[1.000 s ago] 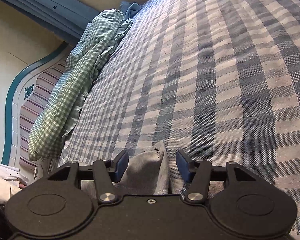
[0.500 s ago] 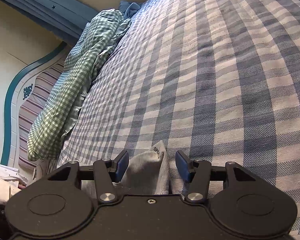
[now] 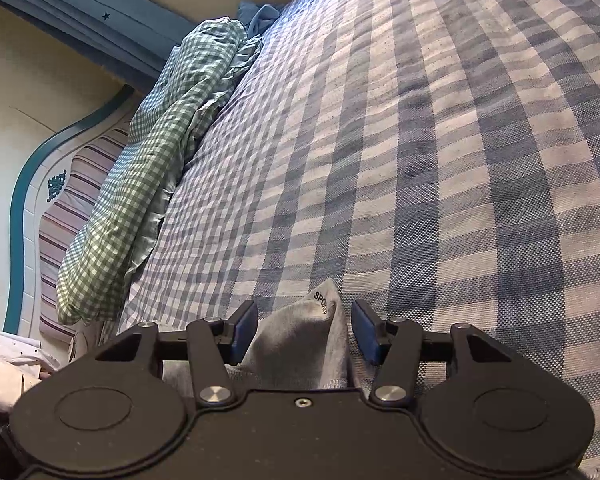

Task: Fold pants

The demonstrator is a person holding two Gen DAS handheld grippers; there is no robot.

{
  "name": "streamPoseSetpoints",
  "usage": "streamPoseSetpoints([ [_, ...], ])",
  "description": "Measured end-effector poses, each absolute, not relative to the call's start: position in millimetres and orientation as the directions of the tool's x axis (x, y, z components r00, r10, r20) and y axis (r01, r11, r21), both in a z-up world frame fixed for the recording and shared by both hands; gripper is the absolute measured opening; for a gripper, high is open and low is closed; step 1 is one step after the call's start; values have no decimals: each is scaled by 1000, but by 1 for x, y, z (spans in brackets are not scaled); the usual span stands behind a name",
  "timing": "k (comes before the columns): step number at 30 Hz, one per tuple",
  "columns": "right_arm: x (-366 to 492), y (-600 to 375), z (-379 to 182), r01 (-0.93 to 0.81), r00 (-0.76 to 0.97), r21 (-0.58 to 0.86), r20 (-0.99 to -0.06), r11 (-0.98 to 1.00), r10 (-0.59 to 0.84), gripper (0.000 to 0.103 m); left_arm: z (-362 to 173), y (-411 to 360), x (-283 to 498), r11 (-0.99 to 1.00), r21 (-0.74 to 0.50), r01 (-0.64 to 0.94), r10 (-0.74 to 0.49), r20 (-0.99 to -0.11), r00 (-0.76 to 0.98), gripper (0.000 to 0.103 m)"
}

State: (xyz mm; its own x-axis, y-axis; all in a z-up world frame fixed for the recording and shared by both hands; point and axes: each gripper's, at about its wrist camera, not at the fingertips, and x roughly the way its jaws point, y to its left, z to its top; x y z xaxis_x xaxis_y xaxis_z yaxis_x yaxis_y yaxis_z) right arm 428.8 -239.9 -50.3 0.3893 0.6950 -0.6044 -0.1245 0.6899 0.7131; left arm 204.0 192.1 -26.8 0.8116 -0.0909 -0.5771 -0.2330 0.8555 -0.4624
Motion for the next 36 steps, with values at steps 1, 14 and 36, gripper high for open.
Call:
streamPoseSetpoints([
  [1,429,-240,-50,-124,390,713,-604,690,695,55,-30,192,206,857,-454,-243,-91,-598,796,90],
  [14,422,-226,-41,-188,420,635,-638,750,645,6,-7,179,213,882,-397,-255,-28,-583,812,10],
  [36,362,-217,-4,-375,617,286,-633,882,467,88,-3,185,167,891,-240,-386,218,-520,826,87],
])
